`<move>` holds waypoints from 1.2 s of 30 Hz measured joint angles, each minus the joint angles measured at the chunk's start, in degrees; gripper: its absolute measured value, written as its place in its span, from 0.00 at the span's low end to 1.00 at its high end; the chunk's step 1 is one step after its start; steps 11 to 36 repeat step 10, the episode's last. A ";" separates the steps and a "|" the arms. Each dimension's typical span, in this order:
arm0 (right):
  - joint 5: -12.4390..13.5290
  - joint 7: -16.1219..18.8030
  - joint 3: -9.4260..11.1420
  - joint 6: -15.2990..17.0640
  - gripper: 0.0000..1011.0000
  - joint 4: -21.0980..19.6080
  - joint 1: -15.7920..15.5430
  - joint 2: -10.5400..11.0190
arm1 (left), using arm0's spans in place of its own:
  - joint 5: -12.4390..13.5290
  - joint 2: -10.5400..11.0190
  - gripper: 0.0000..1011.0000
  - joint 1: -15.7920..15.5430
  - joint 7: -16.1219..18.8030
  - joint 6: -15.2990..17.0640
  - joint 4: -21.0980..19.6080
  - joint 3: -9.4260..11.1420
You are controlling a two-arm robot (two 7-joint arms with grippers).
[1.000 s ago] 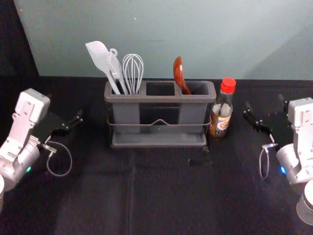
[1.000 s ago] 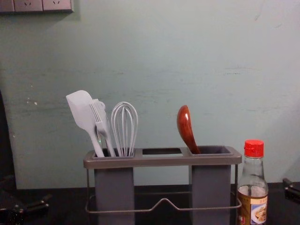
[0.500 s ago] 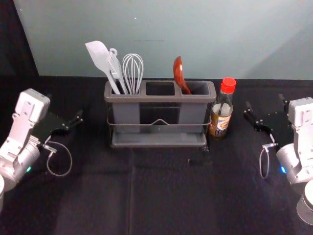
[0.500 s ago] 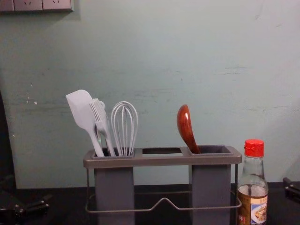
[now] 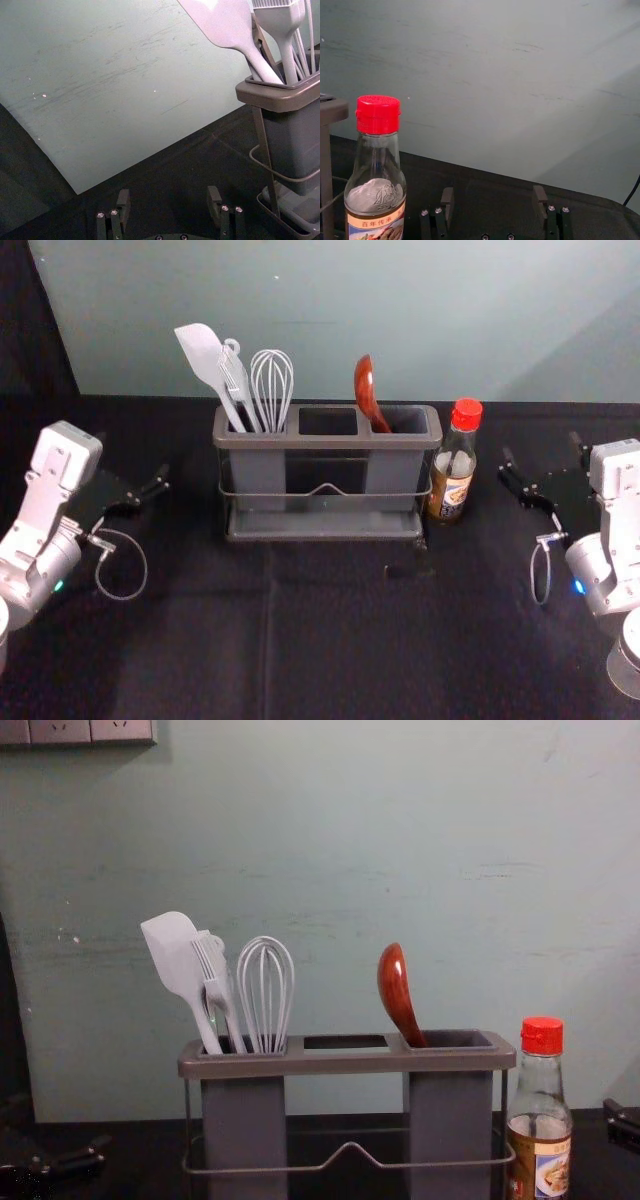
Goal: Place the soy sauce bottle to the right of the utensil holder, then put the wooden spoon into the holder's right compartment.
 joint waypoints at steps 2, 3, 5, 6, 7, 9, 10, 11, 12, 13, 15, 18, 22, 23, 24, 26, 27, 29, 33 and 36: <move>0.00 0.02 0.00 0.00 0.99 0.00 0.00 0.00 | 0.00 0.00 0.99 0.00 0.00 0.00 0.00 0.00; 0.00 0.05 0.00 0.00 0.99 0.00 0.00 0.00 | 0.00 0.00 0.99 0.00 0.00 0.00 0.00 0.00; 0.00 0.06 0.00 0.00 0.99 0.00 0.00 0.00 | 0.00 0.00 0.99 0.00 0.00 0.00 0.00 0.00; 0.00 0.06 -0.01 0.00 0.99 0.00 0.00 0.00 | 0.00 0.00 0.99 0.00 0.00 0.00 0.00 0.00; 0.00 0.06 -0.01 0.00 0.99 0.00 0.00 0.00 | 0.00 0.00 0.99 0.00 0.00 0.00 0.00 0.00; 0.00 0.06 -0.01 0.00 0.99 0.00 0.00 0.00 | 0.00 0.00 0.99 0.00 0.00 0.00 0.00 0.00; 0.00 0.06 -0.01 0.00 0.99 0.00 0.00 0.00 | 0.00 0.00 0.99 0.00 0.00 0.00 0.00 0.00; 0.00 0.06 -0.01 0.00 0.99 0.00 0.00 0.00 | 0.00 0.00 0.99 0.00 0.00 0.00 0.00 0.00; 0.00 0.06 -0.01 0.00 0.99 0.00 0.00 0.00 | 0.00 0.00 0.99 0.00 0.00 0.00 0.00 0.00; 0.00 0.06 -0.01 0.00 0.99 0.00 0.00 0.00 | 0.00 0.00 0.99 0.00 0.00 0.00 0.00 0.00; 0.00 0.06 -0.01 0.00 0.99 0.00 0.00 0.00 | 0.00 0.00 0.99 0.00 0.00 0.00 0.00 0.00; 0.00 0.06 -0.01 0.00 0.99 0.00 0.00 0.00 | 0.00 0.00 0.99 0.00 0.00 0.00 0.00 0.00; 0.00 0.06 -0.01 0.00 0.99 0.00 0.00 0.00 | 0.00 0.00 0.99 0.00 0.00 0.00 0.00 0.00; 0.00 0.06 -0.01 0.00 0.99 0.00 0.00 0.00 | 0.00 0.00 0.99 0.00 0.00 0.00 0.00 0.00; 0.00 0.06 -0.01 0.00 0.99 0.00 0.00 0.00 | 0.00 0.00 0.99 0.00 0.00 0.00 0.00 0.00; 0.00 0.06 -0.01 0.00 0.99 0.00 0.00 0.00 | 0.00 0.00 0.99 0.00 0.00 0.00 0.00 0.00; 0.00 0.06 -0.01 0.00 0.99 0.00 0.00 0.00 | 0.00 0.00 0.99 0.00 0.00 0.00 0.00 0.00; 0.00 0.06 -0.01 0.00 0.99 0.00 0.00 0.00 | 0.00 0.00 0.99 0.00 0.00 0.00 0.00 0.00; 0.00 0.06 -0.01 0.00 0.99 0.00 0.00 0.00 | 0.00 0.00 0.99 0.00 0.00 0.00 0.00 0.00; 0.00 0.06 -0.01 0.00 0.99 0.00 0.00 0.00 | 0.00 0.00 0.99 0.00 0.00 0.00 0.00 0.00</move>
